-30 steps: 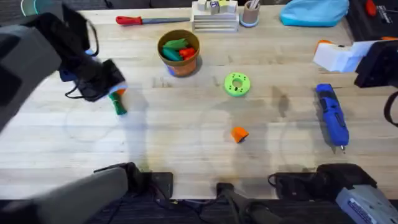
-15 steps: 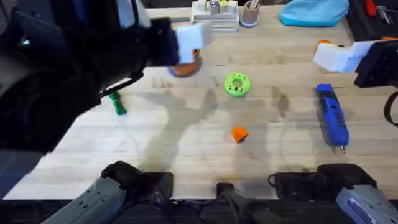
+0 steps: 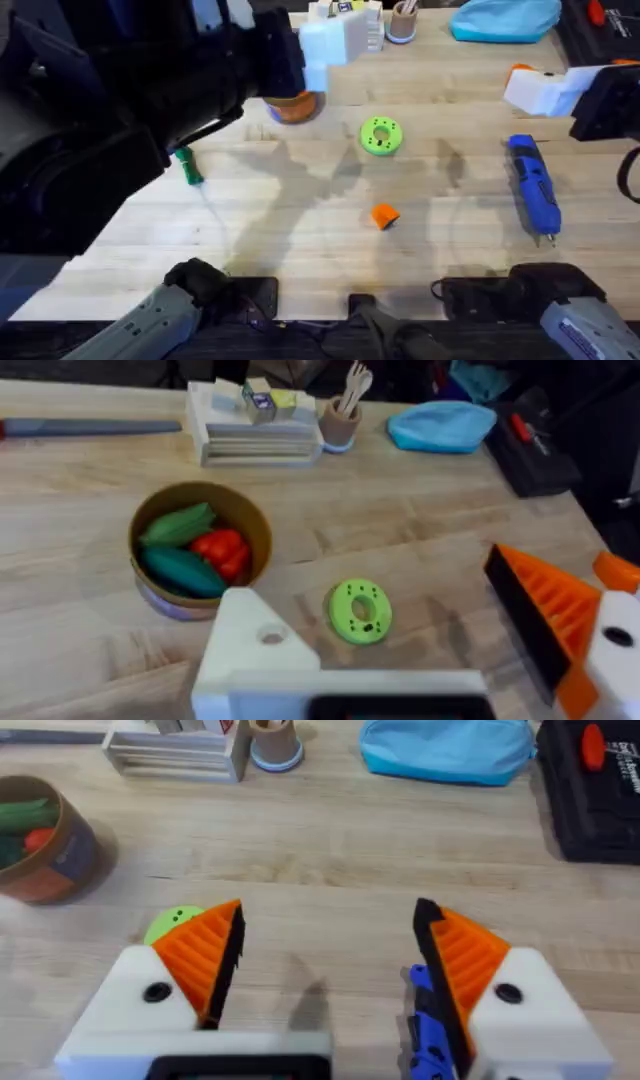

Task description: Pick up the gripper from the table and insert it into the empty holder that is missing its gripper. Then pick up a screw, insert it into the mounting hole, and use the screwdriver to tighten it. Finally, clean up the table by picking up the vegetable and placing it into the bucket.

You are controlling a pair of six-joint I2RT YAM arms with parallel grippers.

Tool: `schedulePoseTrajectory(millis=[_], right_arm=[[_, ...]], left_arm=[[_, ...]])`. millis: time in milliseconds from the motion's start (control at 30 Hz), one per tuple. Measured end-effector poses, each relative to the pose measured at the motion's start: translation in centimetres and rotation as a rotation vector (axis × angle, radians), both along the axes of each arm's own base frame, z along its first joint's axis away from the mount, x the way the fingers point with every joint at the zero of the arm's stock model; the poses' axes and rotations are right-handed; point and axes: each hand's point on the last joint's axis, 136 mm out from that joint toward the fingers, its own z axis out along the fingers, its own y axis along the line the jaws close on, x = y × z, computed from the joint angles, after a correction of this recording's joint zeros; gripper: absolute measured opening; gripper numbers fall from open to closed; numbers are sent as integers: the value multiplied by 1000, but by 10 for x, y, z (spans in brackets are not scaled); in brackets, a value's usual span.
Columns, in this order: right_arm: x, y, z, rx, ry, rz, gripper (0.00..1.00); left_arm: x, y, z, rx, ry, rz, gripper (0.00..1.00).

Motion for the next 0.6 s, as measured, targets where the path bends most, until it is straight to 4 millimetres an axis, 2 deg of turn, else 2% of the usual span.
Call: schedulePoseTrajectory(millis=[100, 200, 333, 400, 600], right_arm=[[0, 0, 0, 0, 0, 0, 993], [0, 0, 0, 0, 0, 0, 994], [0, 0, 0, 0, 0, 0, 992], [0, 0, 0, 0, 0, 0, 992], [0, 0, 0, 0, 0, 0, 992]], left_arm=[[-1, 1, -4, 13, 14, 2, 993], [1, -1, 1, 52, -37, -28, 993], [6, -15, 16, 147, -184, -150, 992], [5, -23, 17, 198, -248, -218, 992], [-11, -35, -9, 283, -391, -344, 993]])
